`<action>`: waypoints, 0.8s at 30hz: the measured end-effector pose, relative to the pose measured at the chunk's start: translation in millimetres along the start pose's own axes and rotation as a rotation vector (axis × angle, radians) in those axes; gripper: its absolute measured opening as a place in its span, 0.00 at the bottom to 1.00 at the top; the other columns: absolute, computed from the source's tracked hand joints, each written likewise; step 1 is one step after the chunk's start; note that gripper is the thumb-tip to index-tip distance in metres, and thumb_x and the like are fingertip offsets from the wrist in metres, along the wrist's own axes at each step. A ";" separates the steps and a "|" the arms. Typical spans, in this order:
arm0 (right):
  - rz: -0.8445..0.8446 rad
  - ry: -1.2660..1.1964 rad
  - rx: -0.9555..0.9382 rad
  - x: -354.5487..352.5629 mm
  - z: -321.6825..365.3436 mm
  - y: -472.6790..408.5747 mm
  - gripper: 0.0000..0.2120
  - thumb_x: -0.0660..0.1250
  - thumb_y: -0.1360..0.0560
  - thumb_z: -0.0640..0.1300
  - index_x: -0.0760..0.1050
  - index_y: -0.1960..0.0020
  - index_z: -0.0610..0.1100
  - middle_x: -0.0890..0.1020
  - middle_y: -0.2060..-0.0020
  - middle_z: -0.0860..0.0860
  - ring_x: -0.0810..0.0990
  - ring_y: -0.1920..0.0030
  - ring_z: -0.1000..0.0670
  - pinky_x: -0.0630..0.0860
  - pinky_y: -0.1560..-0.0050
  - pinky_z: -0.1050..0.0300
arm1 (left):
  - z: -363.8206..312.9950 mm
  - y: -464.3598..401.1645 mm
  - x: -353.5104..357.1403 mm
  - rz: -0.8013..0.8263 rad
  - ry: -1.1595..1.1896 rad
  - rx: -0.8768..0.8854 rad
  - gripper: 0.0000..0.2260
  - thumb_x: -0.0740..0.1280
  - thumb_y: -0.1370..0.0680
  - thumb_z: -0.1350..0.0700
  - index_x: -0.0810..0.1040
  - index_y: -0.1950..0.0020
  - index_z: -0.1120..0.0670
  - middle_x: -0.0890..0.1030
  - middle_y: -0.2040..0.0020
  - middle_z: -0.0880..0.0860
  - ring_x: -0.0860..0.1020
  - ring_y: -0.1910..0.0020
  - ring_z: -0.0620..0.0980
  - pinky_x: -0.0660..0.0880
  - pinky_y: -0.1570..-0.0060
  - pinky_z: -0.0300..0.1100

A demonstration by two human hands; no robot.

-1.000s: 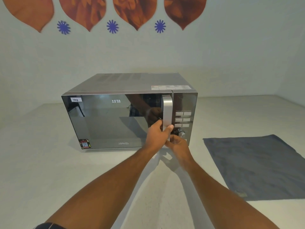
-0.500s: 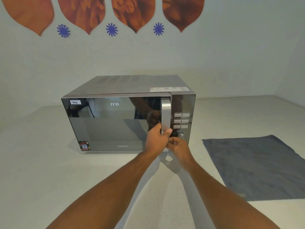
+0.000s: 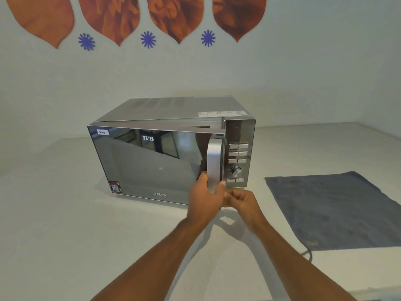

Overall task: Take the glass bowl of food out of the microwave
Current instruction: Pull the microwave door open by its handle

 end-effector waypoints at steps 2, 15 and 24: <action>-0.013 -0.012 -0.034 2.1 8.2 6.5 0.19 0.70 0.26 0.58 0.85 0.57 0.41 0.86 0.65 0.47 0.83 0.63 0.48 0.81 0.56 0.57 | -0.8 17.0 -8.9 -0.031 0.019 0.020 0.10 0.68 0.25 0.46 0.69 0.48 0.39 0.78 0.57 0.37 0.80 0.56 0.38 0.79 0.61 0.31; 0.039 0.028 -0.123 57.0 51.6 51.5 0.19 0.72 0.30 0.58 0.81 0.59 0.41 0.82 0.68 0.43 0.77 0.70 0.50 0.78 0.65 0.55 | -4.1 112.4 -95.2 -0.289 0.046 0.185 0.20 0.74 0.28 0.52 0.71 0.43 0.33 0.78 0.48 0.29 0.78 0.44 0.37 0.74 0.51 0.24; 0.161 -0.023 -0.129 102.6 67.2 86.1 0.09 0.75 0.28 0.46 0.79 0.62 0.43 0.81 0.70 0.53 0.76 0.71 0.56 0.74 0.66 0.63 | 10.6 151.3 -158.3 -0.367 -0.045 0.284 0.21 0.70 0.27 0.48 0.77 0.36 0.54 0.75 0.48 0.45 0.76 0.49 0.49 0.72 0.52 0.27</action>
Point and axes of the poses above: each hand's wrist, its own y-axis away from the middle knuckle, its own x-axis out of the palm, z = x × y, the point moved 1 cm from there along -y, towards the middle knuckle
